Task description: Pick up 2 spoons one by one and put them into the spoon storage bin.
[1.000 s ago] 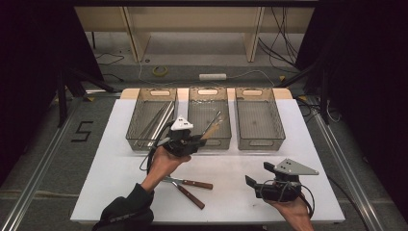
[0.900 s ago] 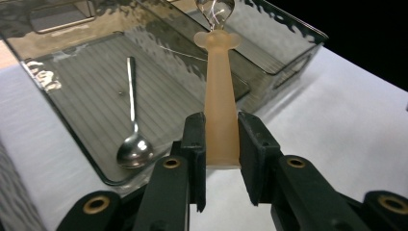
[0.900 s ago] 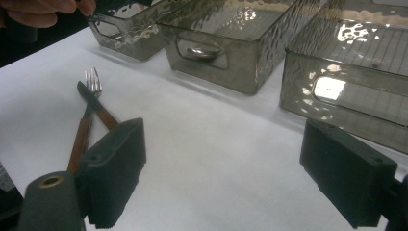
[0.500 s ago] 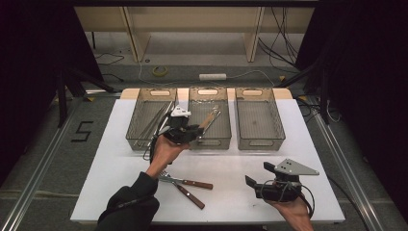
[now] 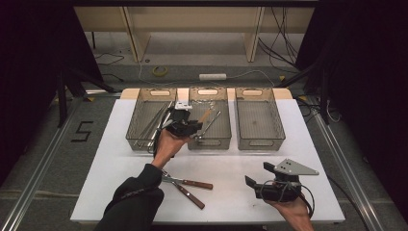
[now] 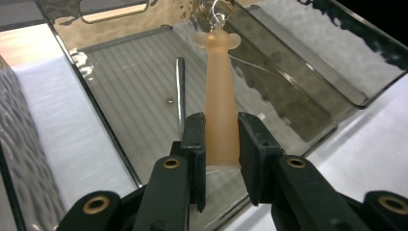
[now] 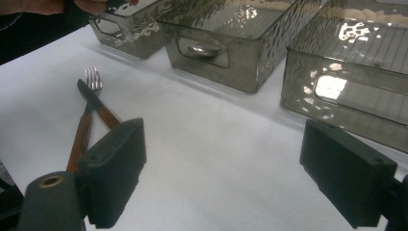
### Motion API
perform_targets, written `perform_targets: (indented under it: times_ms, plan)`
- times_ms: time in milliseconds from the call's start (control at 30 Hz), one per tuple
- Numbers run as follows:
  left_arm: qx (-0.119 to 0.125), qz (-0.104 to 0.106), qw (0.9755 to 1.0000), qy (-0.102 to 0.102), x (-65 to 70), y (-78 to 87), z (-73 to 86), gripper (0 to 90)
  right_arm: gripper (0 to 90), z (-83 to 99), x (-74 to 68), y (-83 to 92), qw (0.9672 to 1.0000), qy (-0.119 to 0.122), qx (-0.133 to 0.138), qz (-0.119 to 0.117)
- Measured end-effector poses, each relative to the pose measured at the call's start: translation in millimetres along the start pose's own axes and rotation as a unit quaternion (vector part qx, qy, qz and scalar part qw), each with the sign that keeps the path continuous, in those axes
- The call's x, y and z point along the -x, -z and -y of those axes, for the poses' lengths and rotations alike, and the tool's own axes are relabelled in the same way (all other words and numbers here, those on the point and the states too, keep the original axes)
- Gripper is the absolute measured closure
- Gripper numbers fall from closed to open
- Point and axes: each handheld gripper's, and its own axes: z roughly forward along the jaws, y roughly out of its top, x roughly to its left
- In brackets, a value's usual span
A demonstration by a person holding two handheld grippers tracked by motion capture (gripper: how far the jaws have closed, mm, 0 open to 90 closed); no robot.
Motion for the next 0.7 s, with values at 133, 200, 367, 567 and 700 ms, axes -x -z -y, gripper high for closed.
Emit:
perform_targets:
  times_ms: [133, 200, 367, 567, 700]
  plan:
    - [-0.001, -0.004, 1.0000, 0.007, -3.9, -3.2, -0.3, 73.2, 17.4, -0.2, 0.0, 0.1, 1.0000, 0.001, 0.001, -0.001]
    - [-0.004, -0.007, 0.9999, 0.008, -4.8, -4.8, -0.1, 73.1, 17.4, 0.0, 0.0, -0.1, 1.0000, 0.000, 0.000, 0.000]
    - [-0.016, -0.010, 0.9998, 0.010, -7.6, -9.4, 0.6, 73.0, 17.4, 0.2, -0.1, -0.1, 1.0000, 0.001, -0.001, -0.001]
    - [-0.022, -0.012, 0.9996, 0.012, -8.7, -12.7, 1.4, 72.9, 17.4, 0.2, -0.5, -0.4, 1.0000, 0.001, -0.003, -0.003]
    - [-0.030, -0.013, 0.9994, 0.012, -8.8, -15.0, 1.2, 72.8, 17.5, 0.3, -0.8, -0.5, 1.0000, 0.002, -0.003, -0.003]
